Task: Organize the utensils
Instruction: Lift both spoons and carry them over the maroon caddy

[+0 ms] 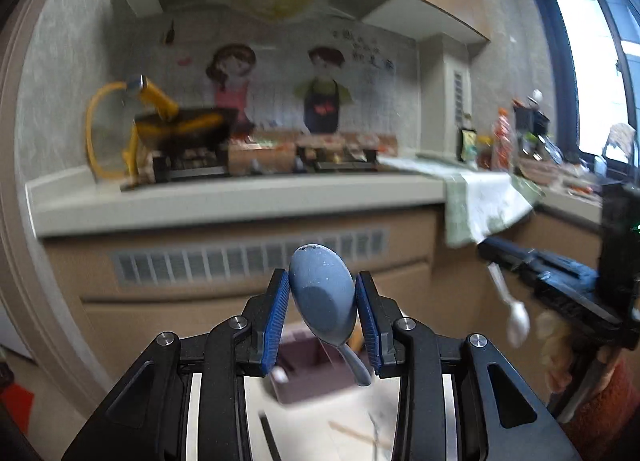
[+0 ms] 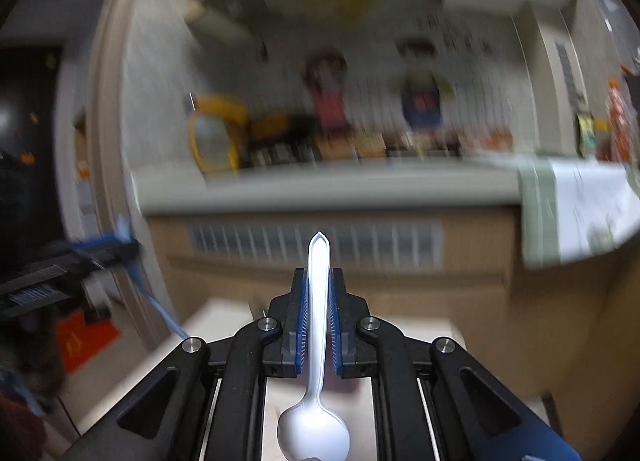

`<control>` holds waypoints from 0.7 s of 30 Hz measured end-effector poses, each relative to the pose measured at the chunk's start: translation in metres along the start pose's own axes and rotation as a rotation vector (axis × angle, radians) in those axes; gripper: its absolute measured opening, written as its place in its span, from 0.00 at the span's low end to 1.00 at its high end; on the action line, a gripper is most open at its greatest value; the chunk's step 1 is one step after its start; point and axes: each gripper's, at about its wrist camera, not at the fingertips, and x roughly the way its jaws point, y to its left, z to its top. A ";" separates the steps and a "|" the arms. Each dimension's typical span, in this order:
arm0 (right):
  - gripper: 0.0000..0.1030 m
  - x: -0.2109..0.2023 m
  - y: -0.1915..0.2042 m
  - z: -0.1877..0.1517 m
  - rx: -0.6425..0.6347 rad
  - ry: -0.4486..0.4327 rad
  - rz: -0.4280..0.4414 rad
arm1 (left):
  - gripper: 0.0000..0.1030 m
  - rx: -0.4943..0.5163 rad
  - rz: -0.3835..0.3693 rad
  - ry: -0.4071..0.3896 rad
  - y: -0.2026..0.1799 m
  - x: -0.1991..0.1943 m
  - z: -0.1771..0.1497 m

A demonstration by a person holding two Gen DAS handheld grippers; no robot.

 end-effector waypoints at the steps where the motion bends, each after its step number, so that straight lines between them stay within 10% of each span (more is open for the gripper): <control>1: 0.08 0.007 -0.001 0.010 0.000 -0.025 0.005 | 0.34 0.001 0.013 -0.007 0.005 0.010 0.008; 21: 0.08 0.194 -0.018 -0.071 0.004 0.076 -0.091 | 0.34 -0.130 -0.020 0.223 0.075 0.180 -0.045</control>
